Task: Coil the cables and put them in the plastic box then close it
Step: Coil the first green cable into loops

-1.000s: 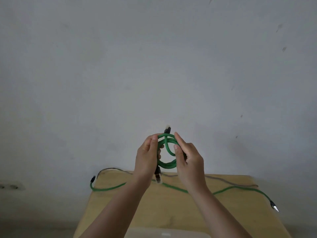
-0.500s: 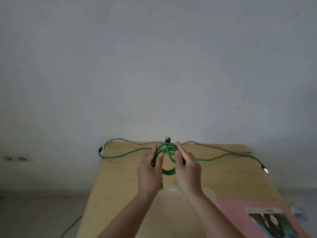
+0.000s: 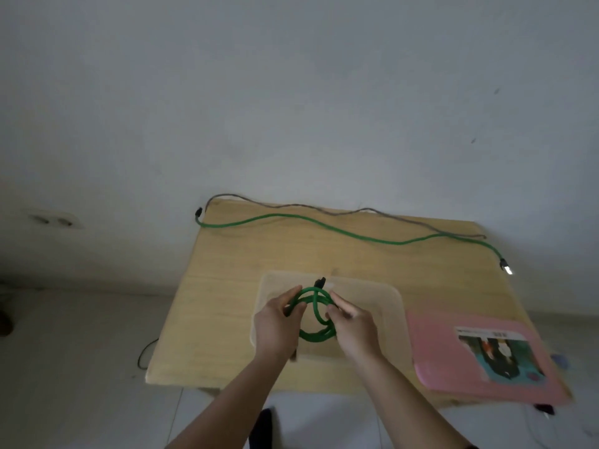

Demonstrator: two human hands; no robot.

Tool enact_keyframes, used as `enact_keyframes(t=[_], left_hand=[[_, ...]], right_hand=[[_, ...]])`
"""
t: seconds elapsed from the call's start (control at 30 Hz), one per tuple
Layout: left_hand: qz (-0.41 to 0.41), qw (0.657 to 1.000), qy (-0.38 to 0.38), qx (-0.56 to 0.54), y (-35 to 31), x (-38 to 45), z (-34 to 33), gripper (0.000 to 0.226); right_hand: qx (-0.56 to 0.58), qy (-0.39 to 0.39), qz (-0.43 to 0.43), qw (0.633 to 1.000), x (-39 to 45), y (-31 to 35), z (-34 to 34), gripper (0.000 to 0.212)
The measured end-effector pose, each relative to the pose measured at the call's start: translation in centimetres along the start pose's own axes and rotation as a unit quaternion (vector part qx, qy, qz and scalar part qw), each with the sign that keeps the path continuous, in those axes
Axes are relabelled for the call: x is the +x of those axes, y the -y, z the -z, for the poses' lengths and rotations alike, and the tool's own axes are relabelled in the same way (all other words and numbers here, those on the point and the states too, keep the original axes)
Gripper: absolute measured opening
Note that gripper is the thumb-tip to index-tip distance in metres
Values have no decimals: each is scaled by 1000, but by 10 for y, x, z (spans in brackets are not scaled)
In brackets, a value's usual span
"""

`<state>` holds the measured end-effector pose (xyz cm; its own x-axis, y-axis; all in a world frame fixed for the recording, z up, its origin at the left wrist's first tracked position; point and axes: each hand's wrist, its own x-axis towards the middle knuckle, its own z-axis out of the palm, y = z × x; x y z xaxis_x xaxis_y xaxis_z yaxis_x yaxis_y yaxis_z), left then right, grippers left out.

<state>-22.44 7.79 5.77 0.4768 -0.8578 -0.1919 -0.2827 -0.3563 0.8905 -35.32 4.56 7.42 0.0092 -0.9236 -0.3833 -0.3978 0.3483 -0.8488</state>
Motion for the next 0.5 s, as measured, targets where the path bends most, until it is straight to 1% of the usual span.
enact_keyframes(t=[0.13,0.23,0.37,0.5], left_hand=[[14,1000,18,-4,2,9,3,26],[-1,999,44,-3,7,12,6,26],[-23,996,89,10,6,24,9,31],[-15,994,100,33,12,33,7,36]], right_hand=[[14,14,-14,1000,5,-6,-3,32],[22,13,-26,999,2,-10,-2,31],[23,6,-50,998,3,-10,-2,22],[21,13,-66,998,9,-8,-6,19]])
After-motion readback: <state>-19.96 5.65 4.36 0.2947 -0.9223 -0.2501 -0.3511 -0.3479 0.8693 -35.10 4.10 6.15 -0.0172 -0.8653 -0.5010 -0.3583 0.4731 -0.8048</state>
